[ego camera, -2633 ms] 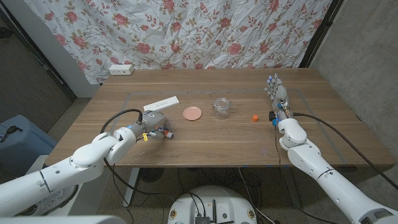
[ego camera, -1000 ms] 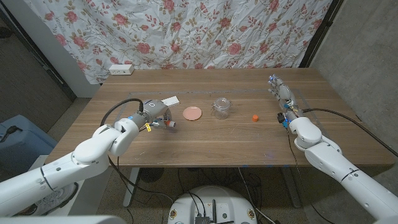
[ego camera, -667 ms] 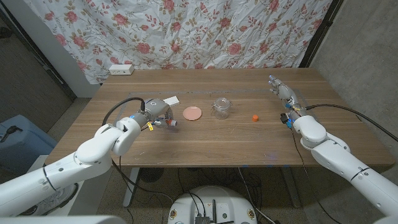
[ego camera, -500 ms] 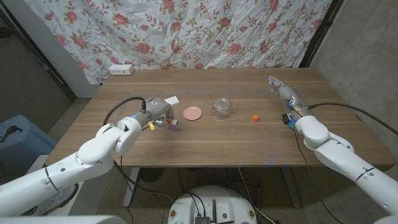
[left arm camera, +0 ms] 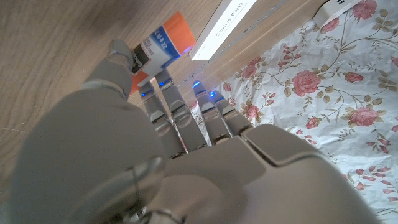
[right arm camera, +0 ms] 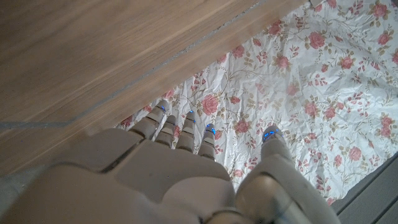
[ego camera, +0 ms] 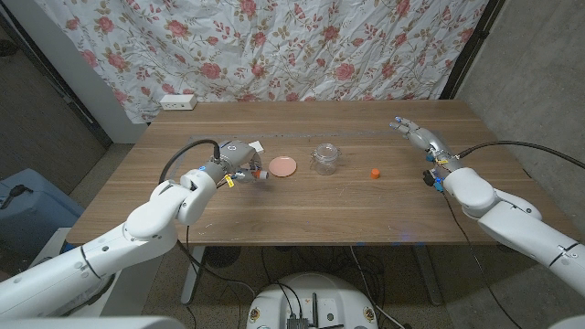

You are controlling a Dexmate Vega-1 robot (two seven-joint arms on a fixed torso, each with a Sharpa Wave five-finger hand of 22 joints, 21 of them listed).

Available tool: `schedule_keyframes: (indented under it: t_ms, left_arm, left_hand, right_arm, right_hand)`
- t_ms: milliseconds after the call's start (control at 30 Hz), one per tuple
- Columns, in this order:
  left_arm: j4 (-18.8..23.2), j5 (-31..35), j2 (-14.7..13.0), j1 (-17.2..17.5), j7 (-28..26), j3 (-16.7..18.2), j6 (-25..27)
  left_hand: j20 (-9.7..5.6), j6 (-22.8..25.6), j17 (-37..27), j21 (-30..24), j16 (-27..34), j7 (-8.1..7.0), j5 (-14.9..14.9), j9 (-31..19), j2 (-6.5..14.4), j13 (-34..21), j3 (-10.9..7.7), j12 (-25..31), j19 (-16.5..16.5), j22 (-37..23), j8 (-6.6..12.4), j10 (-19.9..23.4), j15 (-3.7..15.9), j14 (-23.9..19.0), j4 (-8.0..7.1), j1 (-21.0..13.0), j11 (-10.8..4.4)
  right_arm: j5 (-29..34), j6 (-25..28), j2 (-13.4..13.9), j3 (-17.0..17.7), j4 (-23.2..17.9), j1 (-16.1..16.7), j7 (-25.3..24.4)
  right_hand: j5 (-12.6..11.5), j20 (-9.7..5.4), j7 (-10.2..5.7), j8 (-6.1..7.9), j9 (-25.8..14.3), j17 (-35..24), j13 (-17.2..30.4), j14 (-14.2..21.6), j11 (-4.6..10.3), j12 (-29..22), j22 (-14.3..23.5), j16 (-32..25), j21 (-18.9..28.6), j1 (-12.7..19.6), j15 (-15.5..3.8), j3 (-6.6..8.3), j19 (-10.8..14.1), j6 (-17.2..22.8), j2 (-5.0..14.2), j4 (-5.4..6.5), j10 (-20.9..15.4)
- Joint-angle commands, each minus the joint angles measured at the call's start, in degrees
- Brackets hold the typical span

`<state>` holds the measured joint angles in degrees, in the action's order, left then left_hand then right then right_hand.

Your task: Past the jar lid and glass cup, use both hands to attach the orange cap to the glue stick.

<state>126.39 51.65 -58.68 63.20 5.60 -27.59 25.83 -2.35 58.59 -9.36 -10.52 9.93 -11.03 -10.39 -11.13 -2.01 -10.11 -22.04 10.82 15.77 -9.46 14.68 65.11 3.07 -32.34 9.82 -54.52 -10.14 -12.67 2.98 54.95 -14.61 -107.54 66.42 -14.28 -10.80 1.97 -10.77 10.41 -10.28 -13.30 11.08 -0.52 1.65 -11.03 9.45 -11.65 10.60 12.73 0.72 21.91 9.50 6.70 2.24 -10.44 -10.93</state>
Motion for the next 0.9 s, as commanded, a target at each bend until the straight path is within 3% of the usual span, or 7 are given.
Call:
schedule_keyframes:
  t_ms: [33,467,600,900]
  left_arm:
    - [-0.6,-0.5,3.3,-1.5,-1.1,-1.5,0.9]
    - [-0.8,-1.5,5.7,-1.7,-2.5,-2.7,2.8]
    - [-0.8,-1.4,7.7,-1.7,-3.1,-3.2,5.5]
    - [-2.3,-3.1,9.7,-3.2,-5.3,-4.2,5.7]
  left_hand:
    - [0.03,7.3,-0.1,0.0,0.2,0.2,-0.4,-0.4,1.0,-0.6,0.03,0.2,-0.3,-0.2,0.19,3.1,7.25,0.2,-0.4,0.0,-2.76]
    - [-0.01,7.3,-0.1,0.0,0.3,0.16,-0.4,-0.4,1.1,-0.6,0.19,0.3,-0.5,-0.2,0.06,3.4,7.31,0.3,-0.42,0.1,-2.75]
    - [0.07,7.4,-0.1,0.0,0.3,0.3,-0.4,-0.4,1.2,-0.6,0.25,0.3,-0.5,-0.2,0.02,3.4,7.29,0.3,-0.43,0.1,-2.75]
    - [0.08,7.1,-0.1,0.0,0.3,0.18,-0.4,-0.5,1.1,-0.6,0.44,0.3,-0.5,-0.2,-0.22,3.5,7.08,0.3,-0.45,0.3,-2.74]
  right_arm:
    - [4.9,10.8,6.5,-1.4,-5.4,-0.7,3.2]
    - [10.4,18.4,12.9,-2.4,-11.8,-0.8,5.4]
    - [13.6,21.1,14.4,-4.1,-13.7,-2.1,6.6]
    - [21.7,25.5,16.3,-8.6,-16.4,-6.1,10.7]
  right_hand:
    - [0.1,0.52,-0.19,0.64,-0.2,0.0,0.2,-0.5,-0.02,-0.4,0.2,0.0,-0.1,1.9,0.21,0.4,0.1,-0.2,-0.29,-0.25,-0.8]
    - [-0.2,1.76,-0.18,1.14,-0.4,0.3,0.5,0.0,-0.21,-0.6,0.2,-0.4,0.1,6.5,1.23,1.87,0.4,-0.3,-1.28,-0.55,-1.2]
    - [-0.2,2.12,0.01,1.28,-0.4,0.3,0.5,0.1,-0.21,-0.6,0.2,-0.5,0.1,7.7,1.32,2.16,0.4,-0.4,-1.68,-0.57,-1.3]
    - [0.0,1.62,0.39,1.91,-0.5,0.5,0.7,1.0,-0.04,-1.1,0.1,-0.9,0.2,10.3,0.64,2.53,0.9,0.5,-3.37,-0.56,-2.7]
